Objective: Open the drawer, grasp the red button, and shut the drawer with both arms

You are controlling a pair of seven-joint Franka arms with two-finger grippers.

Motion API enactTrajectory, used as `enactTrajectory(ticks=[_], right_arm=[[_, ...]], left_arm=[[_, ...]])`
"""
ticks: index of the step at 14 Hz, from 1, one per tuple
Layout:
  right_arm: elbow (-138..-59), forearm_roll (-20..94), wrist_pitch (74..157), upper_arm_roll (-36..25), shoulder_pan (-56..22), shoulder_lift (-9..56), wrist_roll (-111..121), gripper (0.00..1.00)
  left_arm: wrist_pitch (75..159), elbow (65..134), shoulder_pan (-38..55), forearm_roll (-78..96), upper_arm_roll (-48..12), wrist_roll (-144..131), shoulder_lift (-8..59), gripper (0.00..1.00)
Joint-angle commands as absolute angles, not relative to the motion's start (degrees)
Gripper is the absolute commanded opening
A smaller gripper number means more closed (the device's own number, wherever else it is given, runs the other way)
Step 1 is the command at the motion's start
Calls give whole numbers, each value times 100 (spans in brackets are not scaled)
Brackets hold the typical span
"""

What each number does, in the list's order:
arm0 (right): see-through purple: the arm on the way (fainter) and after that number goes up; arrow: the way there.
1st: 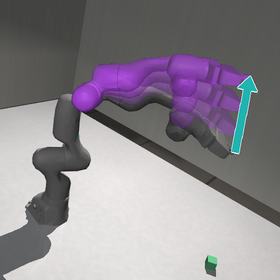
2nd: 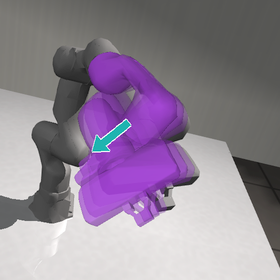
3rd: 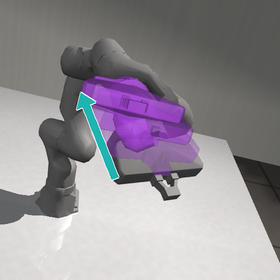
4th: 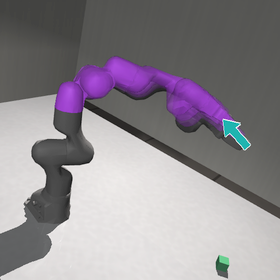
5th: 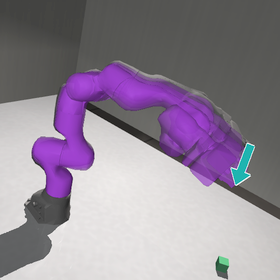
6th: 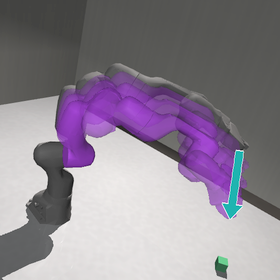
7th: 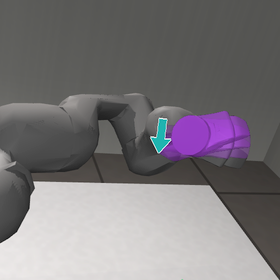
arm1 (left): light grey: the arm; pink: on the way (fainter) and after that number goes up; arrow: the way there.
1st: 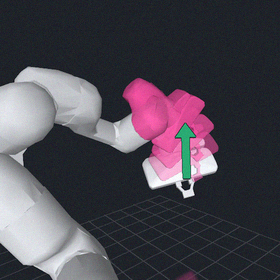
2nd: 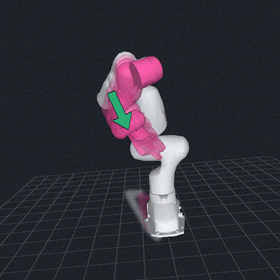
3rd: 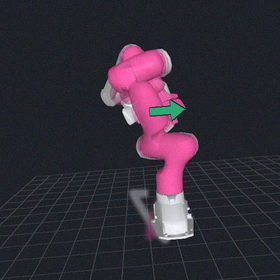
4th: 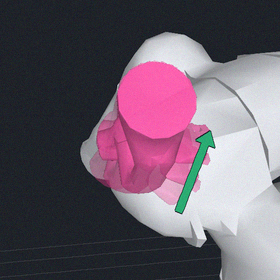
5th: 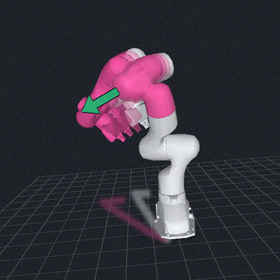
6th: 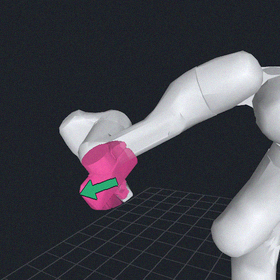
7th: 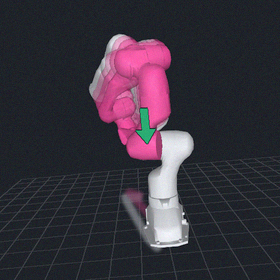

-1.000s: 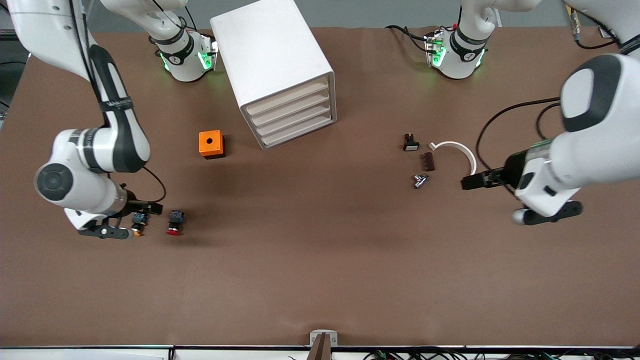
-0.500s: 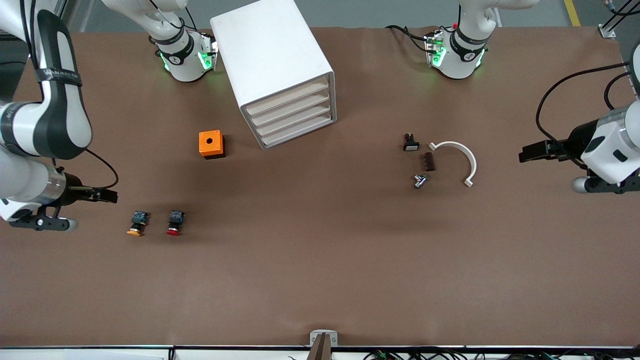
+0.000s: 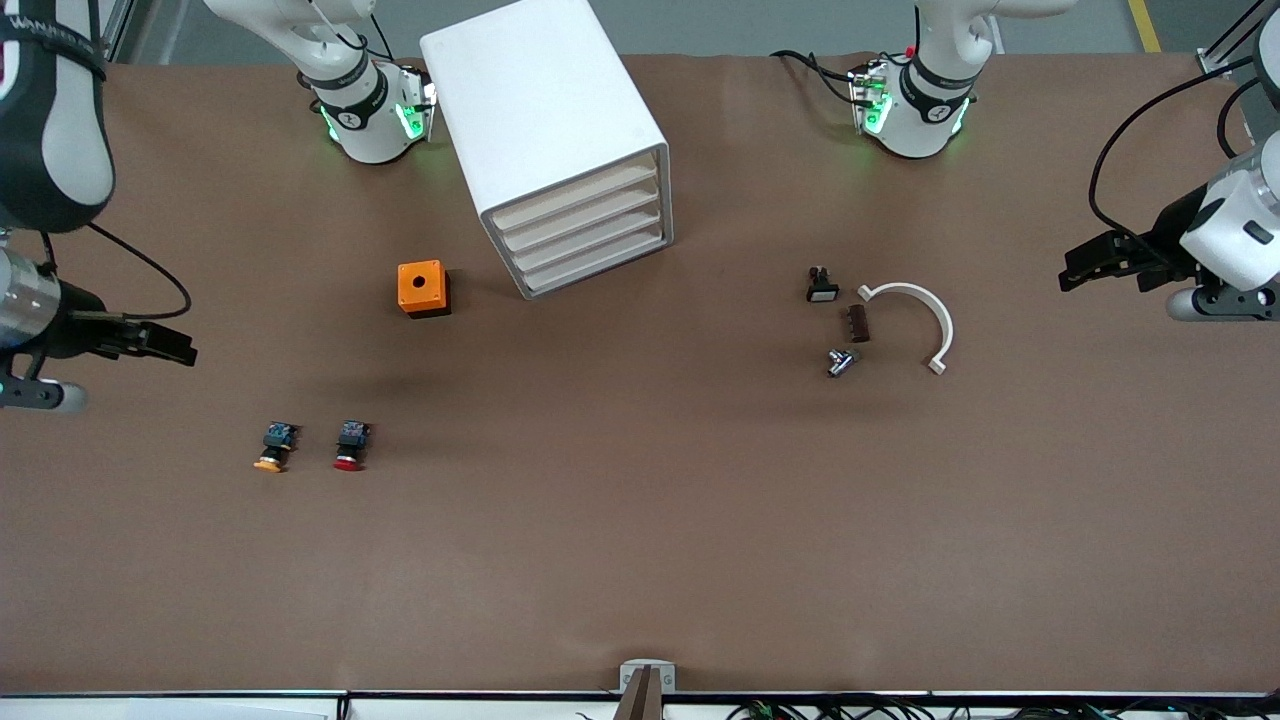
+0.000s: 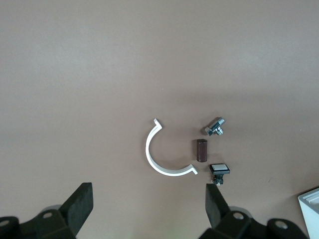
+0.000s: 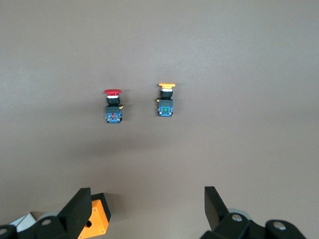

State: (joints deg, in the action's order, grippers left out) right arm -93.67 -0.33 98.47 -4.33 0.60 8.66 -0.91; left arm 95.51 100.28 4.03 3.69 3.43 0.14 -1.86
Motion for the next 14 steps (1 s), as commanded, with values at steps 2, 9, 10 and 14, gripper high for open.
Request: enactTrajectory(ticks=[2, 9, 10, 14], right_arm=[[-8879, 44, 9222, -352, 132, 756, -35, 100], [-8517, 18, 8851, -351, 141, 782, -18, 100], [-8517, 18, 8851, -360, 149, 782, -26, 100], [-8517, 44, 8859, -360, 149, 782, -35, 100]], left_arm=[[9668, 9837, -448, 211, -624, 105, -238, 99], [9659, 9299, -247, 229, -511, 88, -35, 99], [9659, 9229, -116, 229, -371, 88, -35, 99], [9659, 8930, -26, 220, -202, 53, 53, 99]])
